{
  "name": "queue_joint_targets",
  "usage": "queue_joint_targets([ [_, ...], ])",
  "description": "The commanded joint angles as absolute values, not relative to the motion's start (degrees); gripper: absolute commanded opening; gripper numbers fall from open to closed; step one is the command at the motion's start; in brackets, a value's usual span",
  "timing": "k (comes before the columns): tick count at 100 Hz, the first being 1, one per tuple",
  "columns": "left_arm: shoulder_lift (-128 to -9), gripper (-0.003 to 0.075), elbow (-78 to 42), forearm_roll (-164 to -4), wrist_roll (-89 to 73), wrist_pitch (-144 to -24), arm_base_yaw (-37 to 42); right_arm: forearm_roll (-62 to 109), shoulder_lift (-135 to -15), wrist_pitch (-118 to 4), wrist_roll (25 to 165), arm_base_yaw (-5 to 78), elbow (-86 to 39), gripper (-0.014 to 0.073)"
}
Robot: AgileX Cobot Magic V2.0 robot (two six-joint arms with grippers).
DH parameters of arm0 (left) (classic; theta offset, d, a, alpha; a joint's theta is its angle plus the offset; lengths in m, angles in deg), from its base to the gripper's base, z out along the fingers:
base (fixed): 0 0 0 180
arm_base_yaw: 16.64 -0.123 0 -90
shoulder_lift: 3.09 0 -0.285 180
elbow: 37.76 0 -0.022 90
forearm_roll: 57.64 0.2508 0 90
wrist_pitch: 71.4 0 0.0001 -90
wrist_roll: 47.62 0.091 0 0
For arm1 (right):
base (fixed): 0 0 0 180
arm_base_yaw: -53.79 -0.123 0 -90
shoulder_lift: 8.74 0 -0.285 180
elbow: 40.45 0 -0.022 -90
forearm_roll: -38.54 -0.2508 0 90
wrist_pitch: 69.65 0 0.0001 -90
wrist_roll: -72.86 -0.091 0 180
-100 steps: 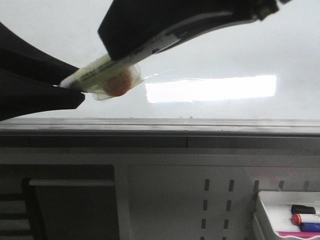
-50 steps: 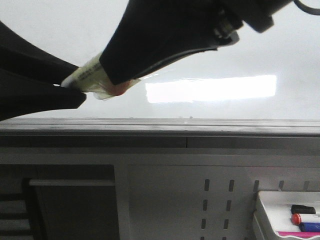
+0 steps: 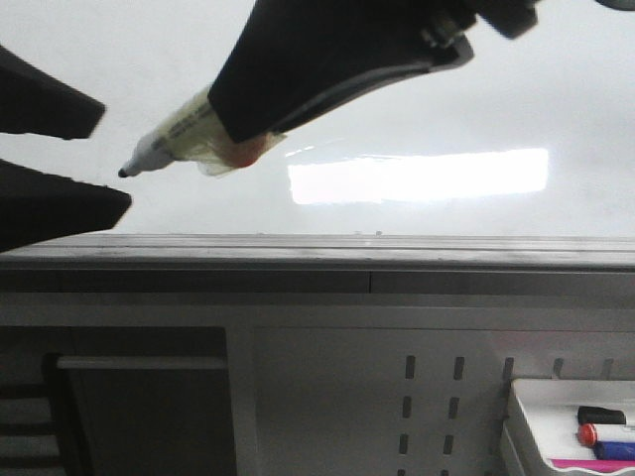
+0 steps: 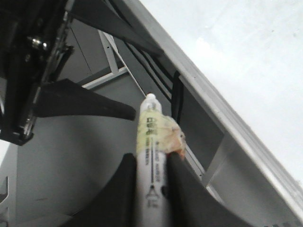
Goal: Write number 4 on whiteboard
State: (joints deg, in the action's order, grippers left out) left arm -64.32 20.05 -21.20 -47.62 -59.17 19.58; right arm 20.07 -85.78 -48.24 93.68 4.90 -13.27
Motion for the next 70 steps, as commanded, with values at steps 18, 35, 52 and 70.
queue_joint_targets([
  [18,-54.53,0.0439,18.7,-38.68,-48.83,-65.01,19.68,20.42,-90.08,-49.03,93.86,12.11,-24.07,-0.0064],
  [35,-52.52,0.0439,18.7,-39.17,-48.83,-64.17,19.68,21.21,-95.39,-45.31,93.86,18.2,-32.48,-0.0064],
  [52,-52.52,0.0439,18.7,-39.73,-48.83,-64.17,19.68,21.53,-99.15,-44.35,93.86,21.69,-37.43,-0.0064],
  [70,-52.52,0.0439,18.7,-39.73,-48.83,-64.17,19.68,21.39,-100.74,-41.19,93.86,22.14,-36.49,-0.0064],
])
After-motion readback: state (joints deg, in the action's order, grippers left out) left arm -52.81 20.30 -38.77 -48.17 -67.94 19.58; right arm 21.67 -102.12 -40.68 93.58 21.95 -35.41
